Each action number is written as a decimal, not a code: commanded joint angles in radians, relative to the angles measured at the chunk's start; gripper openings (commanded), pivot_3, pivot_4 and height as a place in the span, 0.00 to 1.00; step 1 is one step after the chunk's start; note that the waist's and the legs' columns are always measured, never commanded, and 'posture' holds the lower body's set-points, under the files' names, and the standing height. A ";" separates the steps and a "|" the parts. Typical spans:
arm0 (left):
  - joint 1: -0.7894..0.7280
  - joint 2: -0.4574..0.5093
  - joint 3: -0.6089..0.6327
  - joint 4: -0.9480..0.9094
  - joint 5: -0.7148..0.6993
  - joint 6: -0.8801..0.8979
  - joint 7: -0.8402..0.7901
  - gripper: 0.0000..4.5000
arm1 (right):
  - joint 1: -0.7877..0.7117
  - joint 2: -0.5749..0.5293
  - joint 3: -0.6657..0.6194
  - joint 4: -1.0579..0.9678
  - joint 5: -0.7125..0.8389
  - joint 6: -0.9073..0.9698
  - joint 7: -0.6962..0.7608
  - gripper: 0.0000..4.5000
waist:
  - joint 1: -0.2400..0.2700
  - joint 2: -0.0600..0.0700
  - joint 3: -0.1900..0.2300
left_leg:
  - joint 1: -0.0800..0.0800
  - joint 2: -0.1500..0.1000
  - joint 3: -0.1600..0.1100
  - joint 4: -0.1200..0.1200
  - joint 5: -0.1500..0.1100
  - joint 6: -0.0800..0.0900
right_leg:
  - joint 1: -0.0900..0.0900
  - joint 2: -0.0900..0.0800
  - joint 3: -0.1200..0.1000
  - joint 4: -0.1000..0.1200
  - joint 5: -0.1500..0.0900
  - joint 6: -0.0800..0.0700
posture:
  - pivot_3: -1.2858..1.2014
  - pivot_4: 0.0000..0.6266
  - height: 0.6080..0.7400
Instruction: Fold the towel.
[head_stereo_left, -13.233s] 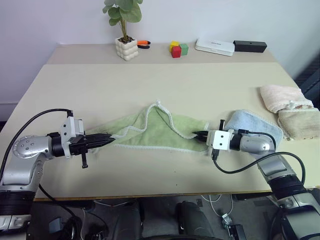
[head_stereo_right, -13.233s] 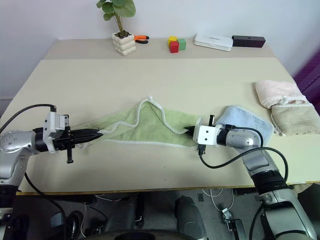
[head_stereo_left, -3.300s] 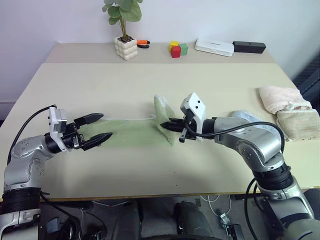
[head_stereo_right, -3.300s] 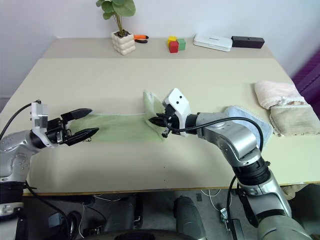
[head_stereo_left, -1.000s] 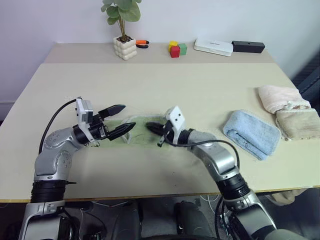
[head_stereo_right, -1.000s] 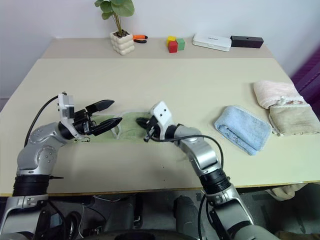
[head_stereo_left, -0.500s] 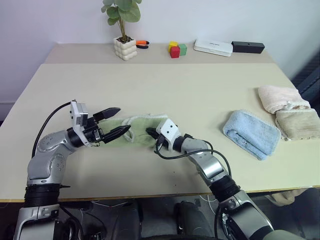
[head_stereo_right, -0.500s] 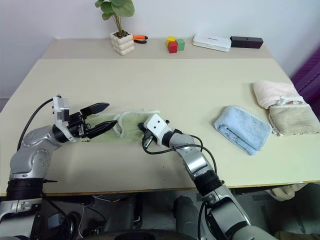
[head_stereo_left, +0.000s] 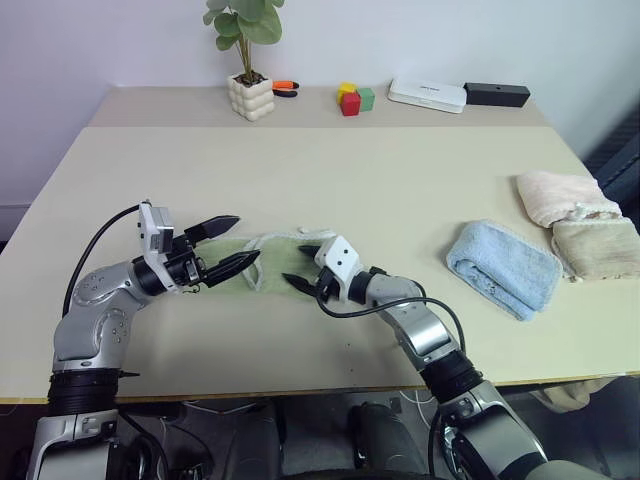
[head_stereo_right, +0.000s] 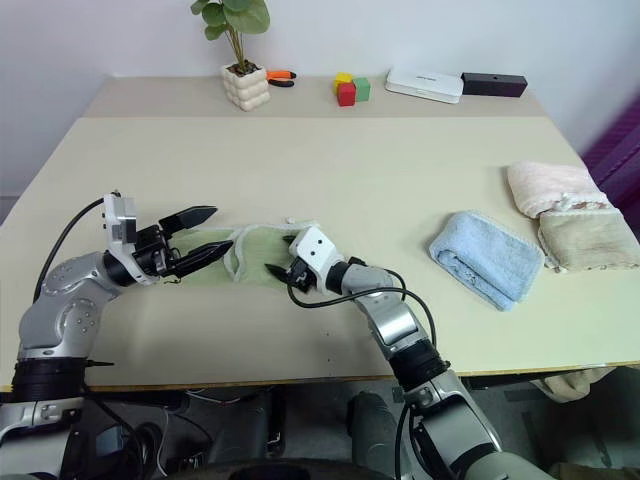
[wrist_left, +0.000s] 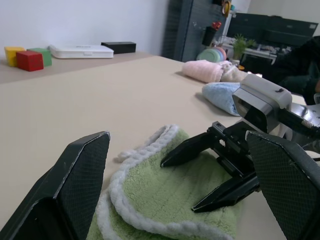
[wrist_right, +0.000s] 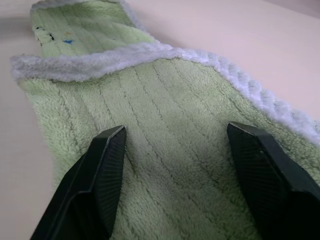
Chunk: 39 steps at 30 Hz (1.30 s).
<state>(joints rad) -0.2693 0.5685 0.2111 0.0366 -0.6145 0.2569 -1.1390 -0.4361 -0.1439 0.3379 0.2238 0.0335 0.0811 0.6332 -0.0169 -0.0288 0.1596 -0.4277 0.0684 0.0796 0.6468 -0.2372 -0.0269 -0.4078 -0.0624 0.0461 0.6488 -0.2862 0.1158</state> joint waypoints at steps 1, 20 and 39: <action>-0.010 0.013 0.015 -0.021 -0.015 0.001 -0.004 1.00 | -0.011 0.019 -0.031 -0.014 0.031 0.018 0.002 0.72 | 0.000 0.000 0.000 | 0.000 0.000 0.000 0.000 0.000 0.000 | 0.000 0.000 0.000 0.000 0.000 0.000 | 0.52 0.24 0.96; -0.005 0.035 0.055 -0.020 -0.073 0.115 0.037 1.00 | -0.033 0.027 -0.173 -0.198 0.292 0.183 0.105 0.99 | 0.000 0.000 0.000 | 0.000 0.000 0.000 0.000 0.000 0.000 | 0.000 0.000 0.000 0.000 0.000 0.000 | 0.52 0.24 0.96; 0.455 -0.064 0.499 -0.423 -0.956 0.690 0.861 1.00 | -0.007 -0.305 -0.244 -0.447 0.475 0.309 0.392 0.99 | 0.000 0.000 0.001 | 0.000 0.001 -0.002 -0.001 0.000 0.000 | 0.000 -0.004 0.000 0.000 0.000 0.000 | 0.52 0.24 0.96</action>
<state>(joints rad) 0.1497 0.5200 0.6718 -0.3260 -1.4764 0.9657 -0.3565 -0.4485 -0.4142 0.1345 -0.1575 0.4586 0.3830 0.9722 -0.0165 -0.0288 0.1606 -0.4272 0.0684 0.0778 0.6459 -0.2376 -0.0270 -0.4073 -0.0674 0.0462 0.6482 -0.2867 0.1150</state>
